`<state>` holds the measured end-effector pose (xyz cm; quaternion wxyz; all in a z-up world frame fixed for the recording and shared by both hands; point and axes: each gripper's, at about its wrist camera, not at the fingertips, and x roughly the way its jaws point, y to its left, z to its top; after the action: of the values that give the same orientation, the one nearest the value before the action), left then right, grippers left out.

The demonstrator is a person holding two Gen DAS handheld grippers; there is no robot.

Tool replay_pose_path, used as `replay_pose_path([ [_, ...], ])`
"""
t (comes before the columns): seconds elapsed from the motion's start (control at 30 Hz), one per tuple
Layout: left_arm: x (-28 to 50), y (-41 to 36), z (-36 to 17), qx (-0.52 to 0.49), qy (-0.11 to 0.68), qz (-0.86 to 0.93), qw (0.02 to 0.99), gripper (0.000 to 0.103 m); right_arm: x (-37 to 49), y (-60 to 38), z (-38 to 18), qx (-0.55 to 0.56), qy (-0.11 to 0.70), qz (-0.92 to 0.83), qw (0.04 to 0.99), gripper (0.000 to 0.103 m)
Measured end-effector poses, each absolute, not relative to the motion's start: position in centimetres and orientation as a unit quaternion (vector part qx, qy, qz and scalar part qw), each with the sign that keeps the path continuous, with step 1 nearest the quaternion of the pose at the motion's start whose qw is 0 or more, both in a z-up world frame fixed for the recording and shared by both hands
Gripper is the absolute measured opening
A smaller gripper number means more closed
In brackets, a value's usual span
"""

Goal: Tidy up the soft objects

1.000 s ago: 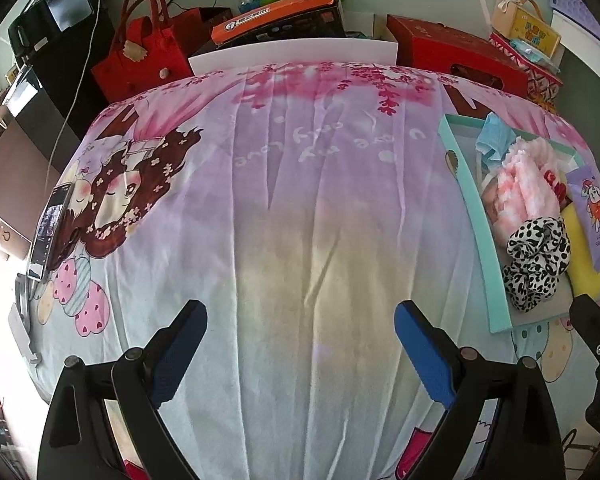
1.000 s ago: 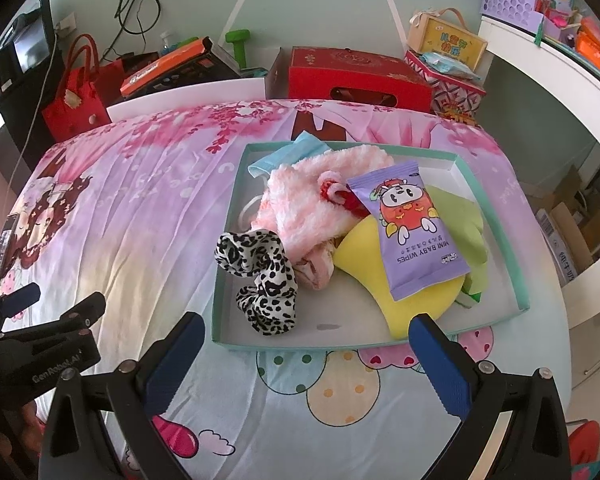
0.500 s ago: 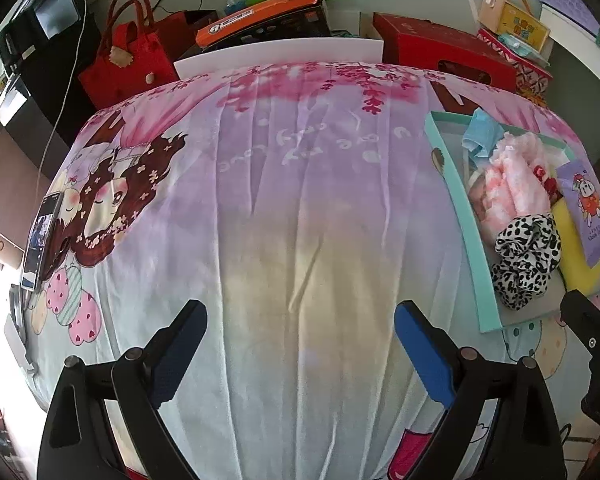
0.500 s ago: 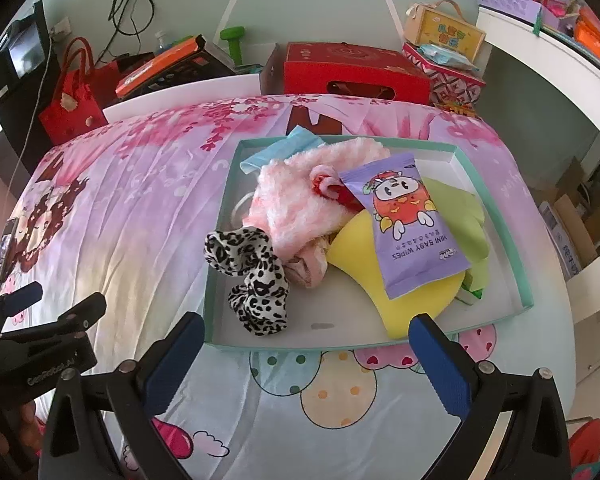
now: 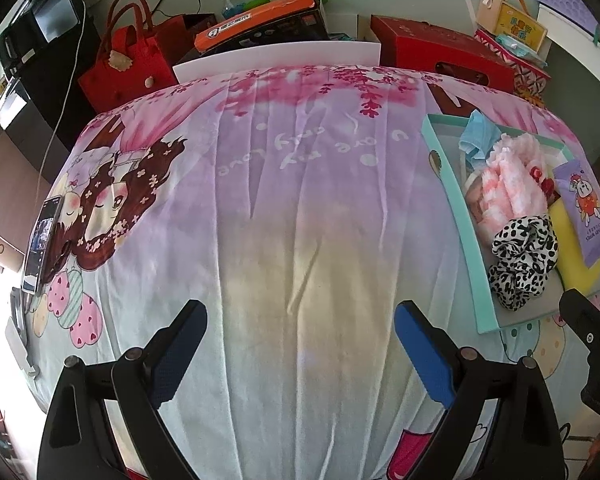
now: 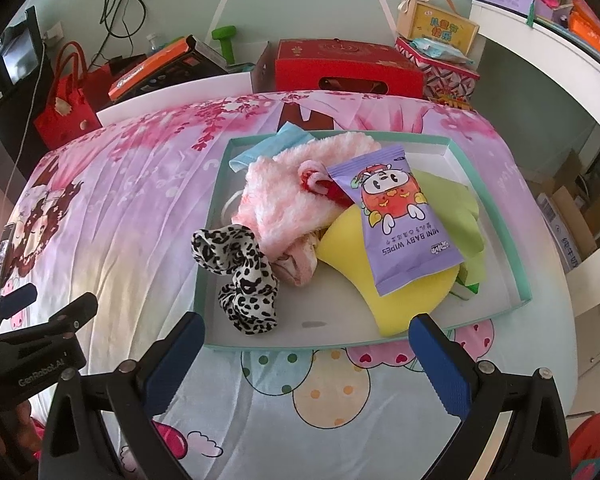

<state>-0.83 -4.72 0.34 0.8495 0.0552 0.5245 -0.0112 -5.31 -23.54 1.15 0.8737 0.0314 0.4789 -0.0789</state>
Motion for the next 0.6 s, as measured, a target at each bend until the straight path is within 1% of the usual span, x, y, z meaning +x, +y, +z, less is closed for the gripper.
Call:
replay_pose_path([
  [0.6,-1.01,-4.96,0.47,0.056,0.521,-0.020,0.851,0.095,-5.31,-23.83,0.80,0.034,0.483,-0.085,0.871,0.103],
])
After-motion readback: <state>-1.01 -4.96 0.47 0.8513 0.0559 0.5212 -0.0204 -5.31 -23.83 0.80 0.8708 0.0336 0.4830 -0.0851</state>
